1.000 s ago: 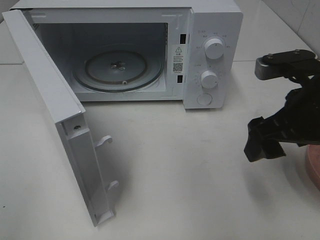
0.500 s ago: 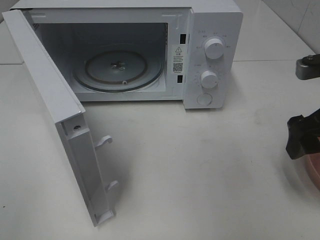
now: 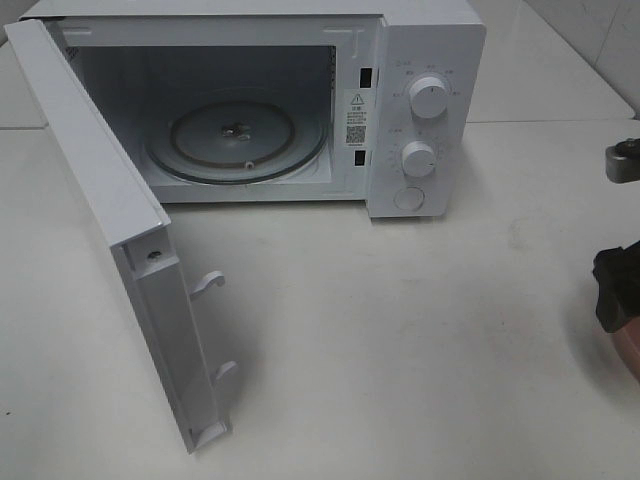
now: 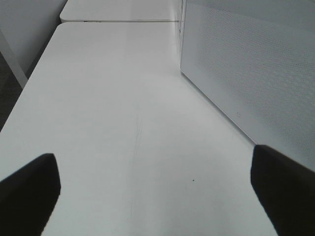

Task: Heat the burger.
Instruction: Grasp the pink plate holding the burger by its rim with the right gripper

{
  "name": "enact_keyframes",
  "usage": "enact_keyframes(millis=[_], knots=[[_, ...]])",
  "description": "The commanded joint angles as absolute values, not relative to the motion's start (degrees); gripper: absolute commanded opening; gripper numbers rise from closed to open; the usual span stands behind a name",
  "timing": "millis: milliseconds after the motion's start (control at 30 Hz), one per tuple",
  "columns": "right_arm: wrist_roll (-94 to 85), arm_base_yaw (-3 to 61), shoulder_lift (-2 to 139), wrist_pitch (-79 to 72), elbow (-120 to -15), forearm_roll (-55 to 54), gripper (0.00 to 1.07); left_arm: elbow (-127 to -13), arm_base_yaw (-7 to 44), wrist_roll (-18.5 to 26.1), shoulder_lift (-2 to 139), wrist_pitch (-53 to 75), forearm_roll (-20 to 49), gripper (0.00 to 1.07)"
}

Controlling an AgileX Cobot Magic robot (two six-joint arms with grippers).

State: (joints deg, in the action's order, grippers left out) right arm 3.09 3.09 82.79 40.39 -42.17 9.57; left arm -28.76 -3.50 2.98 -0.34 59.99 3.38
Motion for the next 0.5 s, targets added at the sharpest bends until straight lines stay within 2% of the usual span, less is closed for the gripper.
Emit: enact_keyframes(millis=[33, 500], knots=[[3.72, 2.69, 85.77, 38.33, -42.17, 10.03, 0.92, -28.53, -3.38, 2.92, -1.72, 59.47, 3.61, 1.00], [3.95, -0.63, 97.12, 31.05, -42.17, 10.03, 0.88, -28.53, -3.38, 2.92, -1.72, 59.47, 3.61, 1.00]])
